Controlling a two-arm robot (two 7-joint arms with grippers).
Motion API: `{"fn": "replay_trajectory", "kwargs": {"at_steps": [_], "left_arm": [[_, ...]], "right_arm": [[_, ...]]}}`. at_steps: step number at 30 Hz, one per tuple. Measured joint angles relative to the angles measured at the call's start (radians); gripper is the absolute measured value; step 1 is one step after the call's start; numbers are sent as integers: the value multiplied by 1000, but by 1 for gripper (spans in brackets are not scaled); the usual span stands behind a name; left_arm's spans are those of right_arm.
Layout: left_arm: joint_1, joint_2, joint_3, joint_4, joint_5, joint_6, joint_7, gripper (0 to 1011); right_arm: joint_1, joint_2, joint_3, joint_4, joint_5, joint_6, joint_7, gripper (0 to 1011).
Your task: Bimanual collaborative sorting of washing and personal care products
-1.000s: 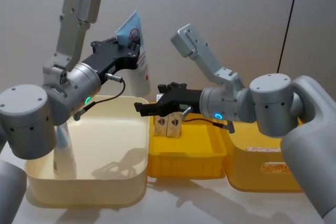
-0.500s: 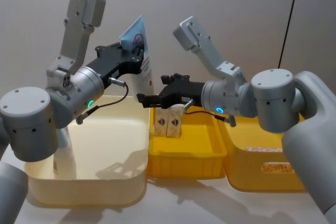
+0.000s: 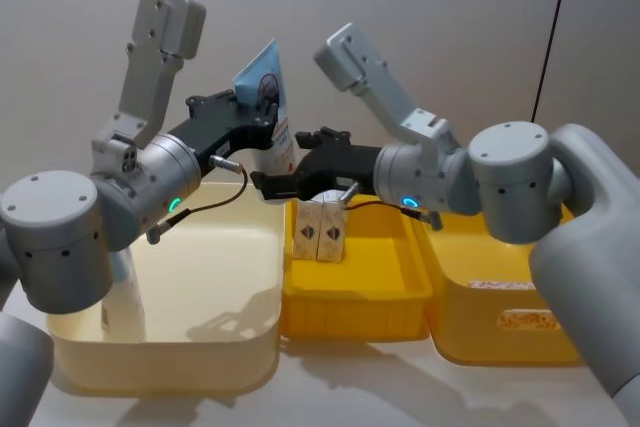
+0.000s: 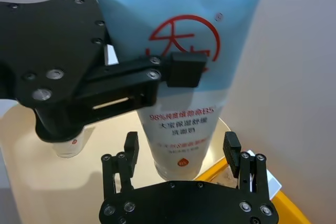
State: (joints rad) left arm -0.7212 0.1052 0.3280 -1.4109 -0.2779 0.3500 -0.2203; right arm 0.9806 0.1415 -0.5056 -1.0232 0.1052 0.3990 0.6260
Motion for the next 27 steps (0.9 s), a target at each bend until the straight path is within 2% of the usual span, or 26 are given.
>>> {"fn": "replay_trajectory", "kwargs": {"at_steps": [16, 27], "left_arm": [[10, 7, 3, -13, -6, 6, 3, 194], [13, 8, 4, -17, -7, 7, 6, 194]], "right_arm": [[33, -28, -39, 49, -14, -51, -4, 996], [41, -37, -48, 64, -18, -65, -9, 754]]}}
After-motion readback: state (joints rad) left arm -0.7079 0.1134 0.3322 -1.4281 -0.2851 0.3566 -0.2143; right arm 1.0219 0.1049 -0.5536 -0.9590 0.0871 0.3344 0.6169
